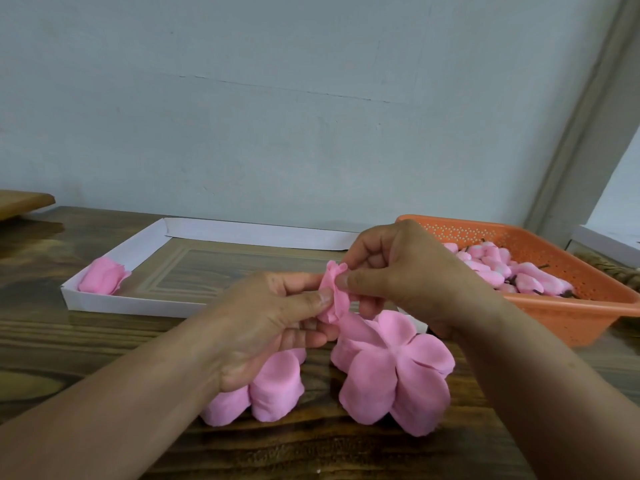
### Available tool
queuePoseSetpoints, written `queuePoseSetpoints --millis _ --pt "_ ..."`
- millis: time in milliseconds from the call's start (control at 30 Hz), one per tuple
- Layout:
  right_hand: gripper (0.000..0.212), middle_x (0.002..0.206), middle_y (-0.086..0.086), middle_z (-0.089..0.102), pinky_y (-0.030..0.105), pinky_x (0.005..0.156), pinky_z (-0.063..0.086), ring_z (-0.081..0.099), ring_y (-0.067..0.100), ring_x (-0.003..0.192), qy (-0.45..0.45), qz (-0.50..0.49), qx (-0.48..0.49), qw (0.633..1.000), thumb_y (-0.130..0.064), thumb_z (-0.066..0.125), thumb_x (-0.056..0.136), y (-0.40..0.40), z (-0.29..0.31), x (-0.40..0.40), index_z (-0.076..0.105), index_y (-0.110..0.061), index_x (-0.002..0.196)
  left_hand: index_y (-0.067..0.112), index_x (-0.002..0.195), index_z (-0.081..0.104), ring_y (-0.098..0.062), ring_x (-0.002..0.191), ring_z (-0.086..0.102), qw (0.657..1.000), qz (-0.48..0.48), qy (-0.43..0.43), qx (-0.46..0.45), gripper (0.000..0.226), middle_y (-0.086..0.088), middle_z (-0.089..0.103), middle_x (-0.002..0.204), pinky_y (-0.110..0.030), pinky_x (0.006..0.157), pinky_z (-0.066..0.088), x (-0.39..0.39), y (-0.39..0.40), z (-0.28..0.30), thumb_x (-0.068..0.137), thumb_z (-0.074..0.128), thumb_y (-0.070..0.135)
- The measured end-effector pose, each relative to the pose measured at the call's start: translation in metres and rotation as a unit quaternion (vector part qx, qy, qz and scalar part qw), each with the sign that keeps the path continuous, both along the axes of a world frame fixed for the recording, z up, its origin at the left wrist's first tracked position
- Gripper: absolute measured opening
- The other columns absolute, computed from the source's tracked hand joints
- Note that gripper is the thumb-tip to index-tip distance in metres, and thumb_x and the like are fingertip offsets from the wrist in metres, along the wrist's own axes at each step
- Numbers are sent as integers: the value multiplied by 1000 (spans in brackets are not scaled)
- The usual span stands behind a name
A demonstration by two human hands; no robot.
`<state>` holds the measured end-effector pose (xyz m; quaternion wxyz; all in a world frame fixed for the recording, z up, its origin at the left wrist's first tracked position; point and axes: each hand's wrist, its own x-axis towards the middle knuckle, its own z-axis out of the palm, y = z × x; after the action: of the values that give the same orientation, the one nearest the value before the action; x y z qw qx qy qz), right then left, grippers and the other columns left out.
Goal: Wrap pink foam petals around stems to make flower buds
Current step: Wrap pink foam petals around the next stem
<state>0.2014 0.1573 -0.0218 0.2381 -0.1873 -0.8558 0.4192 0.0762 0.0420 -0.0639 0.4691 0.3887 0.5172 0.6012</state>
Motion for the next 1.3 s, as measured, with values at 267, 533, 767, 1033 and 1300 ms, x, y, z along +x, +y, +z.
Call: queuePoseSetpoints --millis 267,533,767,1033,1300 --pt "17 55 10 60 24 45 45 52 16 42 7 10 -22 1000 3 73 70 -2 0 0 59 -6 71 11 88 78 -14 70 66 1000 -21 0 6 24 -9 71 85 -18 59 53 -2 -3 4 73 64 24" --pt "16 49 5 58 21 42 41 48 15 39 20 5 -35 999 6 69 71 1 0 0 58 -5 69 10 89 77 -19 75 68 997 -56 -47 -6 28 -14 72 93 -24 67 57 -3 -4 9 73 62 27" --pt "15 62 19 60 21 43 42 50 16 43 6 42 -56 998 1 74 74 -4 0 0 59 0 75 10 77 75 -15 58 64 998 50 27 -6 44 -12 67 73 -20 51 51 8 -6 8 57 73 49" --pt "18 50 8 56 22 42 40 48 15 39 9 11 -71 997 3 73 73 -5 -5 -4 57 -6 69 3 88 72 -17 61 67 994 84 37 -56 32 -14 72 75 -22 53 51 5 -2 6 89 54 29" --pt "24 44 2 52 26 48 41 44 12 38 42 -27 -54 997 -5 74 73 -6 -9 -8 55 -12 61 -2 94 68 -22 61 66 997 36 -45 -51 38 -19 70 78 -24 53 55 4 -2 10 90 35 15"
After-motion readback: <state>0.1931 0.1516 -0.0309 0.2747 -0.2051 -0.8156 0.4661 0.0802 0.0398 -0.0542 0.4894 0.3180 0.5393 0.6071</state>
